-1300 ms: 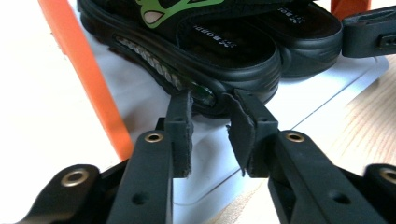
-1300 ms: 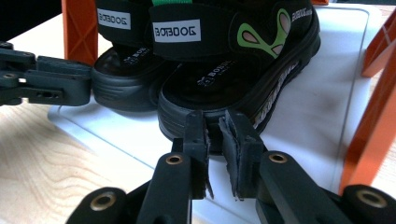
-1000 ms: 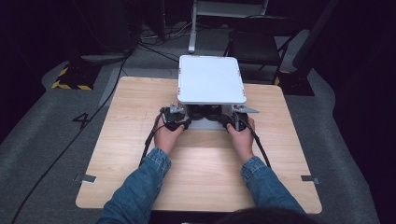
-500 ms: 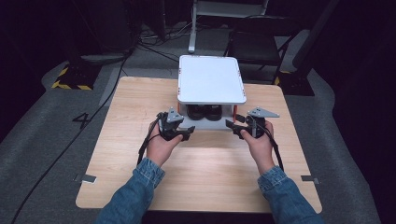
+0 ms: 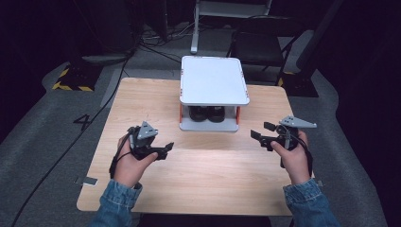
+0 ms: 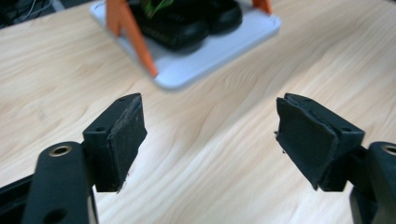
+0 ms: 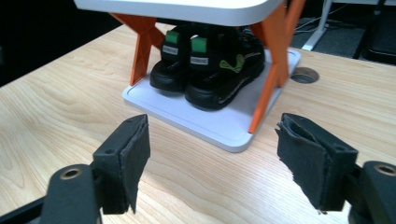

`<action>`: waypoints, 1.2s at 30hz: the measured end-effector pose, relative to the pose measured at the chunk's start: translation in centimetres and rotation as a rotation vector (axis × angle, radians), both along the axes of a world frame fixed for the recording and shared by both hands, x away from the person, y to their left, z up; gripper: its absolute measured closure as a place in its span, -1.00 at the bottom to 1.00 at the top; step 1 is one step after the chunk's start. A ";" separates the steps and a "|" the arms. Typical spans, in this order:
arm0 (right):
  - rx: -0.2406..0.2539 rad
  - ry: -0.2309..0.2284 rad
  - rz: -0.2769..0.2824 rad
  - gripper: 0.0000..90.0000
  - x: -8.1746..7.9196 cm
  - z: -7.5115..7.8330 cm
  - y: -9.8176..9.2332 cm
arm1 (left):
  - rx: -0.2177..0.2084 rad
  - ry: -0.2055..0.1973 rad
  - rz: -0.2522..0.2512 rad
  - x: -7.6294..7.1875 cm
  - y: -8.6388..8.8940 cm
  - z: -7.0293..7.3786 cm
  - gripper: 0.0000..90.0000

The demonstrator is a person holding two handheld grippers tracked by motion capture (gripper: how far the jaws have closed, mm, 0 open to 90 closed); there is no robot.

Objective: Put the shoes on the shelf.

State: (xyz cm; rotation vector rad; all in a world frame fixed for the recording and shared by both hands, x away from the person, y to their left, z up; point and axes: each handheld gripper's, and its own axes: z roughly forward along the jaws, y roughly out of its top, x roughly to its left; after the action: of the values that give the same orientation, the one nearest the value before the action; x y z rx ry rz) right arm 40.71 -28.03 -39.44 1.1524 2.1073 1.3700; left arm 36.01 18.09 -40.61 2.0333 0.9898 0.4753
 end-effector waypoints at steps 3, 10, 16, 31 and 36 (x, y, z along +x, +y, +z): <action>-0.016 0.006 0.013 -0.53 -0.3 0.1 -0.8 | 0.008 -0.015 0.030 -0.9 2.8 0.2 -0.55; -0.045 -0.002 0.026 -0.63 -1.1 -0.1 -3.0 | 0.060 -0.020 0.046 -1.6 6.3 -0.7 -0.64; -0.070 -0.008 0.025 -0.55 -1.5 -1.5 -6.1 | 0.117 0.081 0.011 -1.8 8.6 -3.8 -0.64; -0.128 0.096 -0.037 -0.59 -1.7 -8.5 -11.4 | 0.082 0.135 0.287 -0.3 11.1 -9.0 -0.64; -0.141 0.097 -0.051 -0.60 -1.3 -10.2 -11.4 | 0.086 0.112 0.302 0.2 11.1 -9.7 -0.64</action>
State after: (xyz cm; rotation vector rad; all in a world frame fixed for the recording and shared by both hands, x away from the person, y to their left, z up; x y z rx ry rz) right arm 39.37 -39.46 -49.63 1.2277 2.1869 1.1440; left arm 36.17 29.18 -50.34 2.0115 1.3757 0.5756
